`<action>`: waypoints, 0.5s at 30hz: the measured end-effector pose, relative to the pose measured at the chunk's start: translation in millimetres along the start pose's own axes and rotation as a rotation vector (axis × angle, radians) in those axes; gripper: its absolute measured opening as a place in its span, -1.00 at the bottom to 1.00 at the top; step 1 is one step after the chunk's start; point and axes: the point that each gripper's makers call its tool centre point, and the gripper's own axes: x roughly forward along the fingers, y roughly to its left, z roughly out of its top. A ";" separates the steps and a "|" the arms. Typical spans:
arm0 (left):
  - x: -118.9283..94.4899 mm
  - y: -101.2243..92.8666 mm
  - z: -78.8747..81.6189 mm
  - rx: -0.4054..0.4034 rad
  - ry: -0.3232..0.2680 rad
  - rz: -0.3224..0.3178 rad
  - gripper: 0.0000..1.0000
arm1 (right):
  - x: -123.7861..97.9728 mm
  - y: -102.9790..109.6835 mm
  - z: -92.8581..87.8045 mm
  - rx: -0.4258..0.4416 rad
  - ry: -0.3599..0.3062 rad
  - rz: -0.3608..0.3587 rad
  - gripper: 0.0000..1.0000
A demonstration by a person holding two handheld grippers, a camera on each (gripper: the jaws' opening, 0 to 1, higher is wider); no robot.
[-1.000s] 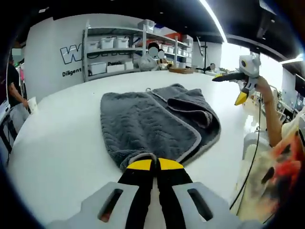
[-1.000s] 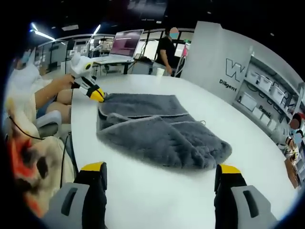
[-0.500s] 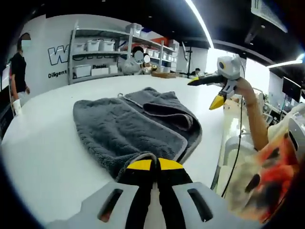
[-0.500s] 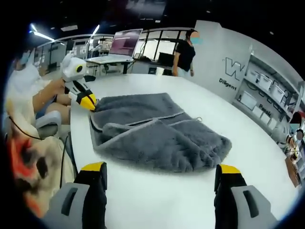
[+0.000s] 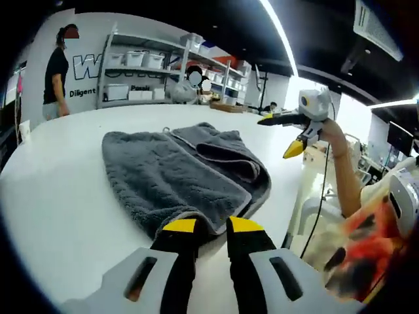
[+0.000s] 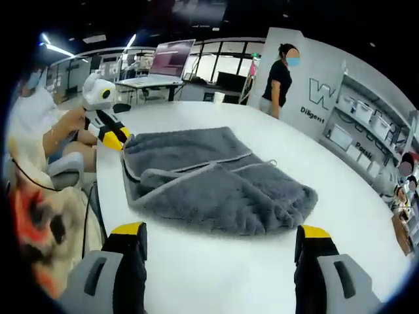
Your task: Open the folded towel by lifting each exposed corner and separating the folded layers until the towel lies flat within the target outline without major curled edges
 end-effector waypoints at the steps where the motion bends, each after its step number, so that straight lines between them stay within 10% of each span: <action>1: -5.3 -0.6 2.3 0.011 0.000 0.007 -0.56 | 0.1 0.0 -0.1 0.000 0.001 0.000 0.87; 15: -46.5 7.0 51.7 0.057 -0.113 0.106 0.31 | 2.5 4.0 -0.5 -0.008 0.010 0.005 0.88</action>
